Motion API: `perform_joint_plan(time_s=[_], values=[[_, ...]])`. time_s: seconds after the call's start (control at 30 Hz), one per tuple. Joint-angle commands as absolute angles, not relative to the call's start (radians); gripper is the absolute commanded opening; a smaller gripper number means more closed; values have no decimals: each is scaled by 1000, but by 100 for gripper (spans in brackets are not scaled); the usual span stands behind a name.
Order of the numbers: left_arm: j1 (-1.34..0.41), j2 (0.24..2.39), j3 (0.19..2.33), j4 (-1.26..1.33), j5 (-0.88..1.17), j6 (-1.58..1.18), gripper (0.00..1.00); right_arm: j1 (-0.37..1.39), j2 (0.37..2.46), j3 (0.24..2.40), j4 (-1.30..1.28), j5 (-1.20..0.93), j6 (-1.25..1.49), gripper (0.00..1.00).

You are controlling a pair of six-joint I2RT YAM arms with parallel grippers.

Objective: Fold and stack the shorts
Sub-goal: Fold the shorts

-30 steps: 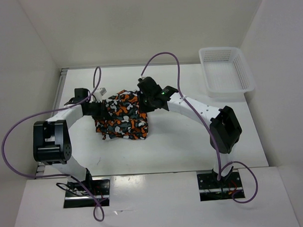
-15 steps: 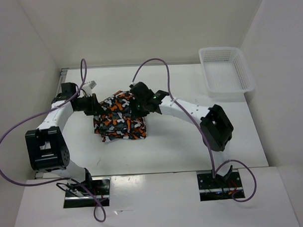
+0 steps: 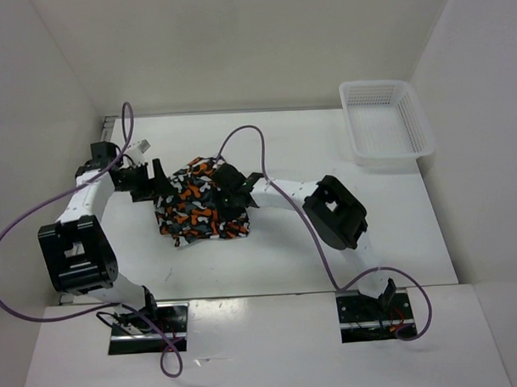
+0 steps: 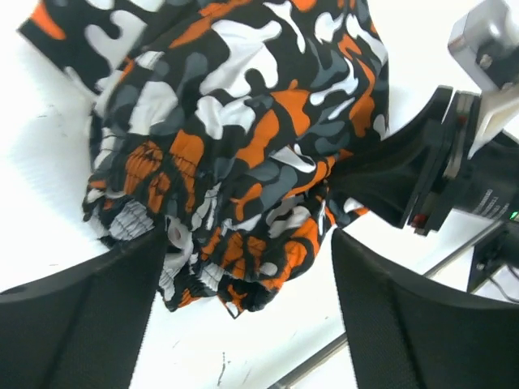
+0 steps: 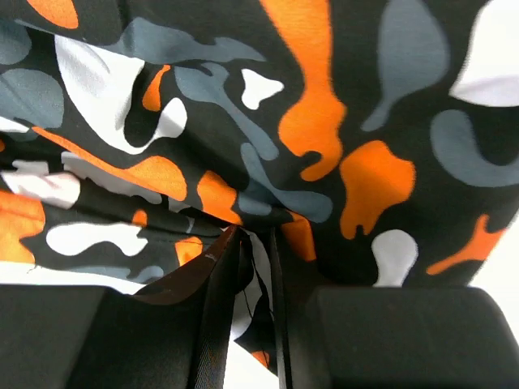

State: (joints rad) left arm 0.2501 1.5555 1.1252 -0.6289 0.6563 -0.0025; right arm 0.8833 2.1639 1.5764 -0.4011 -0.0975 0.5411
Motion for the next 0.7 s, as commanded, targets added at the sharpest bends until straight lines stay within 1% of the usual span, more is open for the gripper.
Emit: perform_joint_plan(time_s=[0.0,0.1,0.13,0.17,0.2,0.27,0.3,0.33,0.37,0.47,0.53,0.63,0.67], values=[[255,1508,1192,-637,629,0,90,911,2198,1578,-357,-77,548,27],[255,1447,1227,-637,597,0,91,911,2172,1591,-374,-31,548,27],[255,1433,1236,-637,597,0,86,911,2155,1600,-389,-17,548,27],[238,1413,1236,-637,626,0,78,911,2114,1614,-399,-5,548,27],[227,1413,1227,-637,638,0,50,911,2093,1623,-408,17,548,28],[187,1399,1169,-624,691,0,25,911,2033,1650,-423,26,539,29],[173,1390,1142,-609,701,0,17,911,2017,1651,-448,43,538,29],[161,1390,1109,-597,701,0,5,911,2005,1663,-448,52,538,29],[150,1381,1045,-571,701,0,3,911,1985,1663,-462,63,538,29],[129,1381,962,-510,701,0,3,911,1954,1591,-462,72,538,29],[106,1390,898,-476,625,0,4,911,1954,1537,-437,72,549,29],[106,1436,862,-440,549,0,4,902,1976,1473,-398,60,575,29],[106,1463,862,-440,523,0,3,902,1976,1460,-388,60,575,29]])
